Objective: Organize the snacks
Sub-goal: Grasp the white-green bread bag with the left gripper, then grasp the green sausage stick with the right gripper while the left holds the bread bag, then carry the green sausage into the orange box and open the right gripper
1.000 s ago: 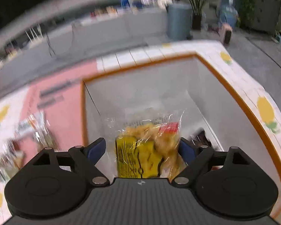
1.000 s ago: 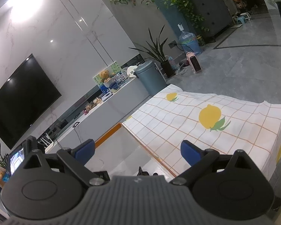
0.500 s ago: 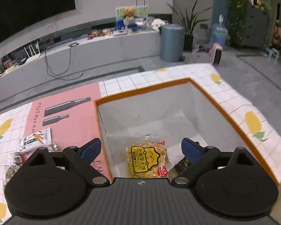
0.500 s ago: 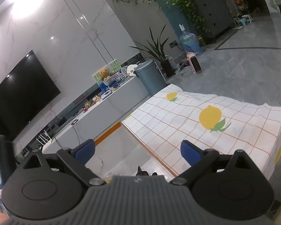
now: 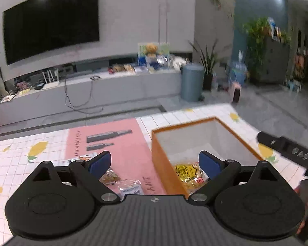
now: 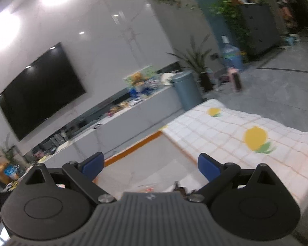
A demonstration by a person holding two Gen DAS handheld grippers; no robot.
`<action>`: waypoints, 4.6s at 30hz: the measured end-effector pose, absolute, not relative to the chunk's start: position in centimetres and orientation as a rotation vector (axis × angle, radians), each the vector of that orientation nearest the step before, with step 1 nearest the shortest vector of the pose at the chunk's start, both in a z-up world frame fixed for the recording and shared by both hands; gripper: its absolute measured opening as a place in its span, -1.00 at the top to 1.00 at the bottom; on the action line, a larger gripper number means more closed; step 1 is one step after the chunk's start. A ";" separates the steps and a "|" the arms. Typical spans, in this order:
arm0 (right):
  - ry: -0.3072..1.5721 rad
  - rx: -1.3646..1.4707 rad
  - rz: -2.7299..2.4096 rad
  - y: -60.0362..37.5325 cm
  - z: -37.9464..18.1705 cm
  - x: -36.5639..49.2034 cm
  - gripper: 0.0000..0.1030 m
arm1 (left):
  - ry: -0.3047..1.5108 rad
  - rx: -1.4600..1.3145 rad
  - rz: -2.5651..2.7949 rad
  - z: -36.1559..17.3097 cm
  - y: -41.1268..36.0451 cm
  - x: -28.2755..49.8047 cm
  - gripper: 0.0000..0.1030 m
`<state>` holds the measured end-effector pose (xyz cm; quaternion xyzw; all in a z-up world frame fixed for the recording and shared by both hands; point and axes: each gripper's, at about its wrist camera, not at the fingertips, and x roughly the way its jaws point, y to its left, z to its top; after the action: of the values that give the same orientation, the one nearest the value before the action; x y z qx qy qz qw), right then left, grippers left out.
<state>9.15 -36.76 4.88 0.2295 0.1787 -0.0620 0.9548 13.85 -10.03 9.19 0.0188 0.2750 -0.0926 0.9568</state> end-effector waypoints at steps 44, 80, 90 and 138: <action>0.701 0.017 0.326 -14.8 -5.1 16.0 -0.84 | 0.723 -0.107 -0.008 -3.1 9.1 20.1 -1.00; 0.719 0.191 0.329 -10.7 -8.2 14.8 -0.79 | 1.020 -0.108 0.029 -7.5 15.5 21.1 -0.42; 0.673 0.183 0.156 -3.0 -8.7 17.8 -0.63 | 1.042 -0.138 0.085 -7.5 18.4 20.7 -0.41; 0.390 0.053 0.011 -23.4 4.3 13.9 0.58 | 0.770 -0.295 -0.095 0.4 12.8 18.7 -0.36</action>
<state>13.92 -23.37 4.33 0.0264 0.1936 0.0053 0.9807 18.74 12.80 0.39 -0.1434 0.3739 -0.0461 0.9151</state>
